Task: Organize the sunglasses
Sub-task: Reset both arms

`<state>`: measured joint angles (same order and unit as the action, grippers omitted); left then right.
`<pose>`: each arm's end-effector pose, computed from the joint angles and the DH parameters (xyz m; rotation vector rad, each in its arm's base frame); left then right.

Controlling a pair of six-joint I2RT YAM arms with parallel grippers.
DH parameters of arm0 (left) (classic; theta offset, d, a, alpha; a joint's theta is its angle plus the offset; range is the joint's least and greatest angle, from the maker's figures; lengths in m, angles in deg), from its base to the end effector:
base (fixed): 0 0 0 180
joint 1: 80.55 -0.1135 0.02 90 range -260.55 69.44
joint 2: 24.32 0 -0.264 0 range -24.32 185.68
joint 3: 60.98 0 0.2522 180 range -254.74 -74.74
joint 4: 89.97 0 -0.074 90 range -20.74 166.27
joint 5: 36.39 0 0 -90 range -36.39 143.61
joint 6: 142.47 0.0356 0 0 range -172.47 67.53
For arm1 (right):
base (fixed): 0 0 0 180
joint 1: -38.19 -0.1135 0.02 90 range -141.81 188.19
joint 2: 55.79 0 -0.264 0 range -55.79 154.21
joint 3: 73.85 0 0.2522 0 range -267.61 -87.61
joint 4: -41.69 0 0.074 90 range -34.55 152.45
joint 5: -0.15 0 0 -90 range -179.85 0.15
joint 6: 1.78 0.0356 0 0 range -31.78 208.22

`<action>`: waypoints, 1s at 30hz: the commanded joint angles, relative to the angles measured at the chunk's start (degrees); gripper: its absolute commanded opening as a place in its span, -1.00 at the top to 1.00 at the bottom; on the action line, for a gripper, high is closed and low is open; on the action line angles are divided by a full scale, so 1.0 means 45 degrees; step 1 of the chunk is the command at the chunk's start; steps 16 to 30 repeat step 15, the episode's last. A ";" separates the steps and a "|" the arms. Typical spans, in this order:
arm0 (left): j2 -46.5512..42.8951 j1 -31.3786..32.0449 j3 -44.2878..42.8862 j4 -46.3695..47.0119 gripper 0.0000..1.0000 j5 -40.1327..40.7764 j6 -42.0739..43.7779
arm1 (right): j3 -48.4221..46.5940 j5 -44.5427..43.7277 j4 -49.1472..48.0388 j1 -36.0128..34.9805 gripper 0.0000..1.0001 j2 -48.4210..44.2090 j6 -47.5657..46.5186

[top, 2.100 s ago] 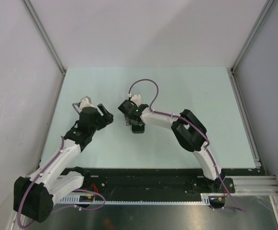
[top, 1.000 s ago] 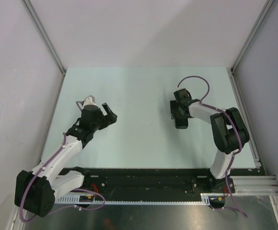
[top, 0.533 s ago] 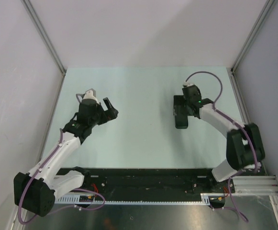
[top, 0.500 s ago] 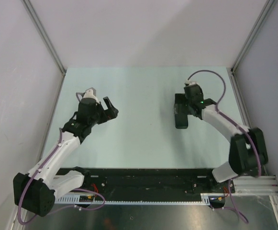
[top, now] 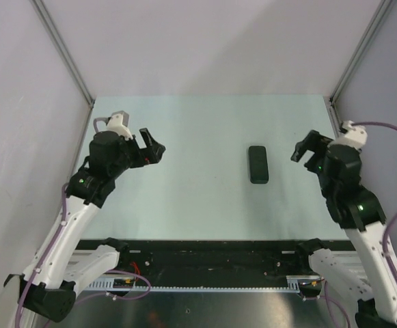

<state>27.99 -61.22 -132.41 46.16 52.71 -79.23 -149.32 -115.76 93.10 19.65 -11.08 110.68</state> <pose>0.1852 -0.0655 0.3591 -0.1221 2.0389 -0.5266 0.1456 0.0324 0.3908 0.3614 1.8591 0.0501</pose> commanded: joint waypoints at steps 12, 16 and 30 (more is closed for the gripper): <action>-0.0532 -0.0077 -0.2634 -0.1336 -1.00 0.0142 0.1319 | -0.0915 -0.0590 0.0598 0.0059 -1.00 -0.1244 -0.0245; -0.0746 -0.0077 -0.2556 -0.1317 -1.00 0.0569 0.1260 | -0.0915 -0.0512 0.0598 0.0059 -0.99 -0.1146 -0.0186; -0.0746 -0.0077 -0.2556 -0.1317 -1.00 0.0569 0.1260 | -0.0915 -0.0512 0.0598 0.0059 -0.99 -0.1146 -0.0186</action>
